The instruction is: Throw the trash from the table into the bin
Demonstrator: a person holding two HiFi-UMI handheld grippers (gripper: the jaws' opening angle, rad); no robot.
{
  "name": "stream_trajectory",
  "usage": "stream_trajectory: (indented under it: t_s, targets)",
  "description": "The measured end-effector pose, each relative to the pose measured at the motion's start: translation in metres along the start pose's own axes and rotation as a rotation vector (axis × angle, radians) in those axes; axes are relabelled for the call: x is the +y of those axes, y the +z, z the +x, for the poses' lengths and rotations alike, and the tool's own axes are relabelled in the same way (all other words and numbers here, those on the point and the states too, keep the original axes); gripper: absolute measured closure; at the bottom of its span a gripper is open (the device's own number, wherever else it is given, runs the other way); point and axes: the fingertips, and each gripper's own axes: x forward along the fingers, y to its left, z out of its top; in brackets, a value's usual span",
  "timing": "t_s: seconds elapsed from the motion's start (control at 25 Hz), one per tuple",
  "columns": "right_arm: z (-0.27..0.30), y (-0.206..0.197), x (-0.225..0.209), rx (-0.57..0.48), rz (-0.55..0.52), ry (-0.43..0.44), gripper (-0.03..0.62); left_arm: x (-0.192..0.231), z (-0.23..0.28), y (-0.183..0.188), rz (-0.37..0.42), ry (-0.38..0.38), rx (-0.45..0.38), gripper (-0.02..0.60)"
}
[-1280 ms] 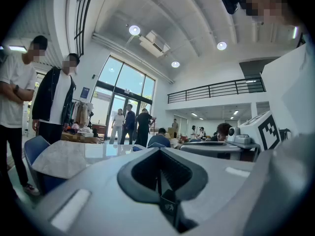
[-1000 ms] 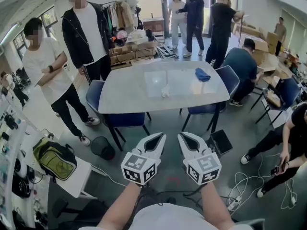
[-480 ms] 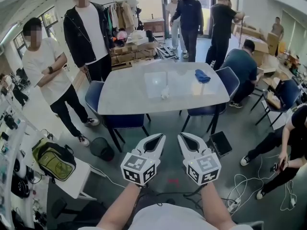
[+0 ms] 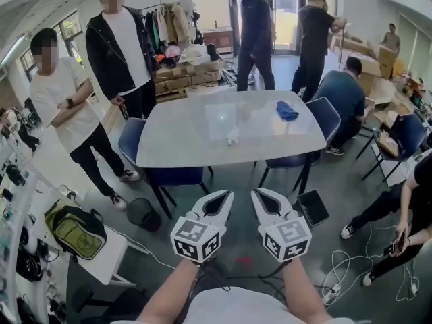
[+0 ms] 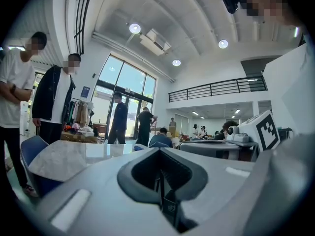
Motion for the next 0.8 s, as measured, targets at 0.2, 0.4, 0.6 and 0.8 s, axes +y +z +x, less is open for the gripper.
stream_trajectory:
  t_s: [0.2,0.4,0.6,0.8]
  targets:
    - [0.025,0.001,-0.011,0.0,-0.001,-0.002,0.566,0.022,0.018,0.001,-0.004,-0.003,-0.002,0.58]
    - [0.056,-0.001,-0.03,0.01,0.001,-0.021,0.566,0.05,0.042,-0.001,-0.016,-0.011,0.001,0.58]
    - [0.103,-0.008,-0.045,0.04,0.001,-0.03,0.566,0.096,0.069,-0.004,-0.037,-0.017,0.007,0.58]
    - [0.159,-0.013,-0.064,0.065,0.0,-0.041,0.566,0.145,0.104,-0.008,-0.055,-0.032,0.022,0.58]
